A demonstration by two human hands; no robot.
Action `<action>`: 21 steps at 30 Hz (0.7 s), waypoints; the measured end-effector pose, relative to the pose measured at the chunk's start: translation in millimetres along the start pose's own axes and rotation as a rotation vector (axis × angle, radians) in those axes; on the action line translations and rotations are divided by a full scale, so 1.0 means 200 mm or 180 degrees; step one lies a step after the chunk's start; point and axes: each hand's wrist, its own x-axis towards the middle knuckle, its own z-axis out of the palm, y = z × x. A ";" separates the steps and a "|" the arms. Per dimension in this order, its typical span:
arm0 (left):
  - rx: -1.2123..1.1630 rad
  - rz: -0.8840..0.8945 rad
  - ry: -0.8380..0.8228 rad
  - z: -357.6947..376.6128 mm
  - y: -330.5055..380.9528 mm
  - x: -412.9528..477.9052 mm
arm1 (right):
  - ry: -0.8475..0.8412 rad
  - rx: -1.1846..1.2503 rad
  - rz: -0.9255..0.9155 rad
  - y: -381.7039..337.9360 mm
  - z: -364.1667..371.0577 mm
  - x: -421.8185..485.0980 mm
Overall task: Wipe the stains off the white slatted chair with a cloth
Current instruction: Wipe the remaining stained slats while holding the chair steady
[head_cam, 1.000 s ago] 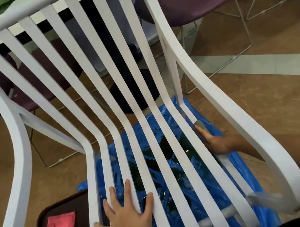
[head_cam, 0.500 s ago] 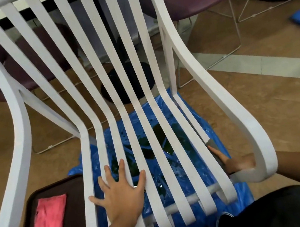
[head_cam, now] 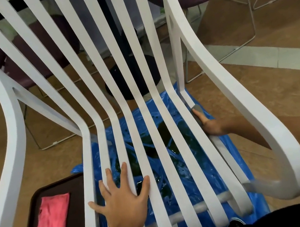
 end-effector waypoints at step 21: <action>-0.0104 -0.0024 0.0089 0.01 0.01 0.04 | 0.0588 -0.0282 0.0230 -0.16 -0.18 0.50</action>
